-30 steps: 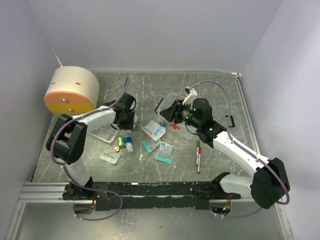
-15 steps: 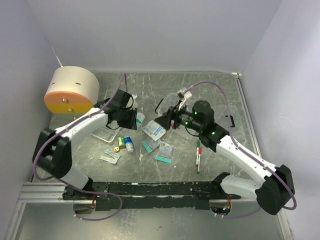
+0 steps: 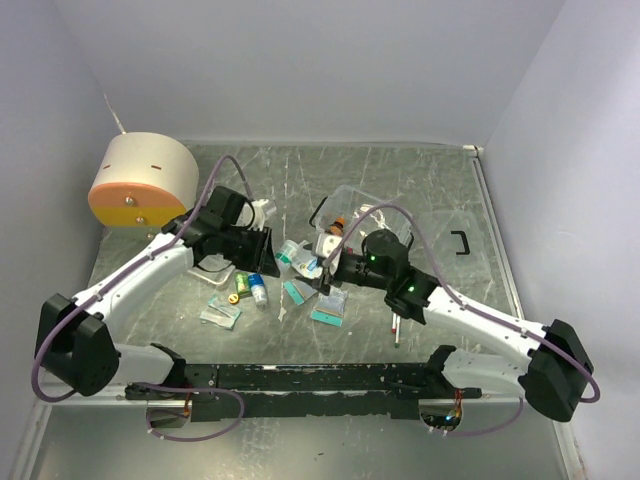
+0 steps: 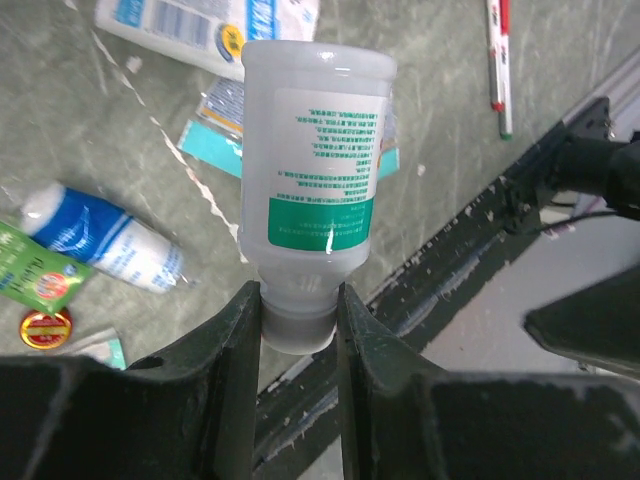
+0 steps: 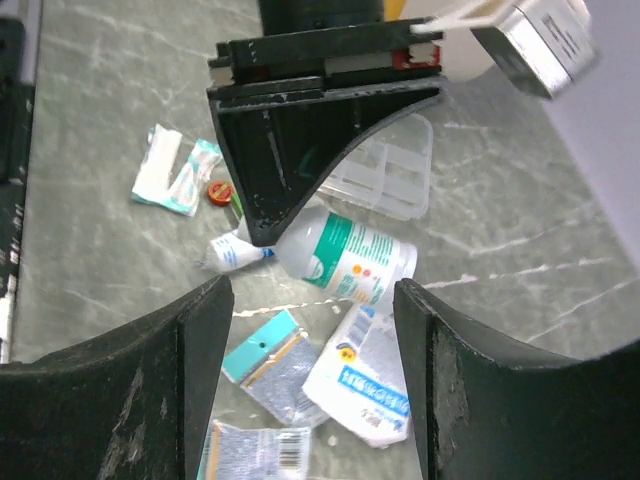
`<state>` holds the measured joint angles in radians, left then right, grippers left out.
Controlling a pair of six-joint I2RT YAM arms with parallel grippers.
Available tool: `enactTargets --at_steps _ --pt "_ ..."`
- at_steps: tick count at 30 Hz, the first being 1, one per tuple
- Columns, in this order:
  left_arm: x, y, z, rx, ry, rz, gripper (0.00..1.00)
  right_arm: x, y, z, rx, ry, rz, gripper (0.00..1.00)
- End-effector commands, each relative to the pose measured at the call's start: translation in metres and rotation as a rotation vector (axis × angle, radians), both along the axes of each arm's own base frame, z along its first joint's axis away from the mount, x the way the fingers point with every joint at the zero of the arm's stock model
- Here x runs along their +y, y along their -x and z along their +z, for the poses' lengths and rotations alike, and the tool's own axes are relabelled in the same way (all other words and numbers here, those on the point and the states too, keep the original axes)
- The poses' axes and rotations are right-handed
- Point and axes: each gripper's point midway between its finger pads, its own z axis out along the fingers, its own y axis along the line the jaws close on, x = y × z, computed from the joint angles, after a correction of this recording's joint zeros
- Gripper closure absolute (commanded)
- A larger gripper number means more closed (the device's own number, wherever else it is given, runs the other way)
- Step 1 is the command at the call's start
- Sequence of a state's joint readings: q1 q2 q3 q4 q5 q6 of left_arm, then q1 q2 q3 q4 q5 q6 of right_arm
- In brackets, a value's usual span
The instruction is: Organize the medicine kit
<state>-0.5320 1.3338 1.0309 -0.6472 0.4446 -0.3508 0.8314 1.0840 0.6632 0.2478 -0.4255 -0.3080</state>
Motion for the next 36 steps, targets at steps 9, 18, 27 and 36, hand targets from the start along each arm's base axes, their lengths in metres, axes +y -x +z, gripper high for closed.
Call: enactTargets --at_steps 9,18,27,36 --pt "0.015 0.055 0.015 0.12 -0.011 -0.135 0.93 0.023 0.015 -0.015 -0.508 0.315 0.044 0.34" --pt "0.011 0.058 0.019 0.125 0.012 -0.172 0.93 0.036 0.024 -0.049 -0.59 0.464 0.106 0.34" --pt "0.005 0.059 0.019 0.16 0.031 -0.22 0.93 0.051 0.019 -0.066 -0.683 0.467 0.082 0.36" --pt "-0.005 0.065 0.026 0.186 0.101 -0.253 0.93 0.054 0.016 -0.08 -0.738 0.462 0.063 0.44"
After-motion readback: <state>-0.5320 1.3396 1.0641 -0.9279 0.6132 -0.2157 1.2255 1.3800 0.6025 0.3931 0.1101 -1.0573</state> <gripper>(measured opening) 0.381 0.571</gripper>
